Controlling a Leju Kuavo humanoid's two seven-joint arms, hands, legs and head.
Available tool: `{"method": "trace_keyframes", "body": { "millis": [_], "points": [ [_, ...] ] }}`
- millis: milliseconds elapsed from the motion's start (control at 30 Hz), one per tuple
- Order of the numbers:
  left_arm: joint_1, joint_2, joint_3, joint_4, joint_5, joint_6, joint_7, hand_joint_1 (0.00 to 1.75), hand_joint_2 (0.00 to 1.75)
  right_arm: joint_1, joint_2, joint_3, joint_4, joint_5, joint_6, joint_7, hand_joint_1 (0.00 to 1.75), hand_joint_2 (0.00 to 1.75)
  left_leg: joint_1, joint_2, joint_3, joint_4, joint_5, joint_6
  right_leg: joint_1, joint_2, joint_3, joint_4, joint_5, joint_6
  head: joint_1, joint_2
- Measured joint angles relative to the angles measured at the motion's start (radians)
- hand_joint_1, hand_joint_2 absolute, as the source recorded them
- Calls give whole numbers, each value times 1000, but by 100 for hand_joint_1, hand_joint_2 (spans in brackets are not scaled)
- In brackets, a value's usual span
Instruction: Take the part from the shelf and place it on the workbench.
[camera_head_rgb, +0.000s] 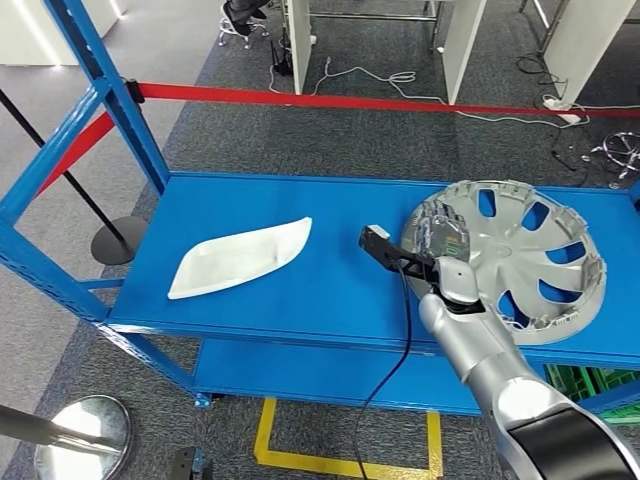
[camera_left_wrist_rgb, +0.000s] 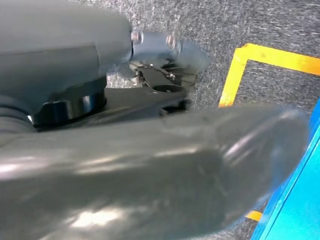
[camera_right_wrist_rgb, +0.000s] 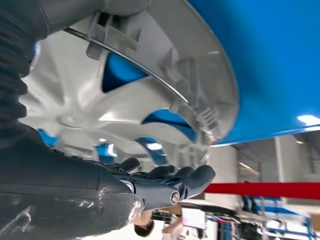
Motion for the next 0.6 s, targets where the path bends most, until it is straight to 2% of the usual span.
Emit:
{"method": "trace_keyframes", "body": {
  "millis": [67, 100, 133, 167, 233, 300, 367, 433, 467, 500, 567, 600],
  "points": [
    [-3, 0, 0, 0, -4, 0, 0, 0, 0, -7, -3, -10, 24, 2, 1, 15, 0, 175, 0, 0, -57, 121, -47, -3, 0, -2, 1, 0, 0, -3, -2, 0],
    [-4, 1, 0, 0, -5, 1, 0, 0, 0, -10, -4, -15, 34, 3, 0, 20, 0, 175, 0, 0, -68, 145, -47, -3, 0, -2, 2, 0, 0, -3, -2, 0],
    [-5, 1, 0, 0, -5, 1, 1, 0, 0, -12, -5, -20, 41, 4, -2, 24, 0, 175, 0, 0, -61, 134, -30, -2, -1, -2, 3, 0, 0, -2, -2, 0],
    [-5, 1, 0, 0, -6, 1, 1, 0, 0, -14, -5, -23, 47, 5, -4, 27, 0, 175, 1, 0, -37, 91, -1, -2, -1, -2, 5, 0, 0, -1, -3, 0],
    [-6, 0, 0, 0, -6, 0, 4, 0, 0, -19, -8, -31, 56, 9, -8, 37, 0, 175, 5, 0, 33, -36, 50, -2, 0, 0, 5, 3, 0, 9, -5, 0],
    [-6, -2, 0, 0, -7, 0, 6, 0, 0, -20, -15, -43, 63, 15, -11, 51, 0, 175, 7, -3, 71, -110, 61, 6, 5, 1, 2, 1, 2, 21, -6, 0],
    [-5, -3, 0, 0, -8, 0, 6, 0, 0, -17, -22, -56, 72, 19, -11, 63, 0, 175, 7, -5, 72, -119, 60, 21, 5, 1, 1, -6, 6, 32, -4, 0],
    [-4, -3, 0, 0, -9, 0, 6, 0, 0, -11, -27, -67, 79, 20, -9, 69, 0, 175, 8, -4, 72, -121, 63, 33, 3, -1, -7, 11, -9, 41, -1, 0],
    [-4, -3, 0, 0, -9, 0, 6, 0, 0, -9, -29, -72, 83, 20, -9, 70, 38, 175, 8, -3, 72, -122, 65, 39, 3, -1, -24, 49, -33, 44, 1, 0],
    [-4, -3, 0, 0, -9, 0, 6, 0, 0, -8, -31, -75, 88, 21, -8, 72, 75, 175, 7, -2, 72, -122, 65, 43, 3, -2, -49, 107, -65, 46, 4, 0],
    [-4, -3, 0, 0, -10, 0, 6, 0, 0, -6, -32, -79, 97, 23, -7, 75, 162, 175, 3, -1, 71, -121, 65, 48, 4, -2, -108, 239, -121, 47, 5, 0],
    [-4, -3, 0, 0, -10, 0, 6, 0, 0, -5, -32, -79, 101, 24, -6, 77, 168, 175, 2, -1, 72, -121, 65, 50, 4, -2, -124, 272, -127, 46, 5, 0]
  ]
}}
